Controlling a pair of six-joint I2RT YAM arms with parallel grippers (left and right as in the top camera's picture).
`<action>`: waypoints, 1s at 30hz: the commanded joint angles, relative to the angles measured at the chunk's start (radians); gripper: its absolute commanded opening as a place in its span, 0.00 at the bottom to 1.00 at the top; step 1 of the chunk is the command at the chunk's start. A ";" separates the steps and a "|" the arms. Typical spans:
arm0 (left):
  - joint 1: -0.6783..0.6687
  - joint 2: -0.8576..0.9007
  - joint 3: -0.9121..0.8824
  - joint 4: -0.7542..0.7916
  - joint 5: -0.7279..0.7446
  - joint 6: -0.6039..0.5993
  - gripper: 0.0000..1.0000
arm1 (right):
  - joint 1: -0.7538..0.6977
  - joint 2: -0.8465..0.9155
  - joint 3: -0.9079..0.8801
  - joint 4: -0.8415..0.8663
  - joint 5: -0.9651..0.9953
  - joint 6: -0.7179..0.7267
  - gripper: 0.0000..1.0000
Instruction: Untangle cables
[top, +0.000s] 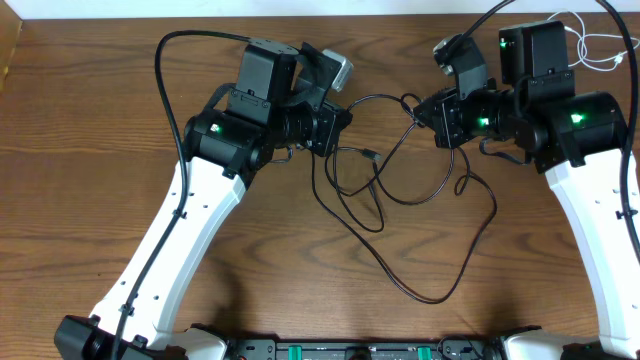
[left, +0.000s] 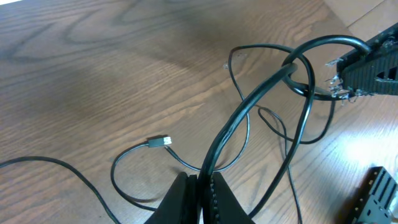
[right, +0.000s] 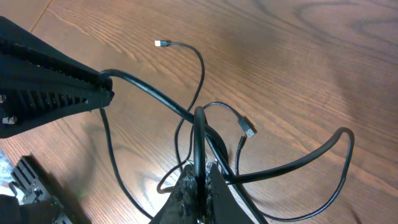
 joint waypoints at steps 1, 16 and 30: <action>0.003 -0.002 0.007 0.003 -0.036 0.039 0.08 | -0.008 -0.004 0.011 -0.005 -0.012 0.012 0.01; 0.251 -0.047 0.120 -0.155 -0.306 -0.018 0.07 | -0.101 0.226 0.004 -0.036 0.336 0.209 0.01; 0.258 -0.045 0.118 -0.177 0.057 -0.072 0.07 | 0.043 0.255 0.004 0.239 -0.111 0.102 0.43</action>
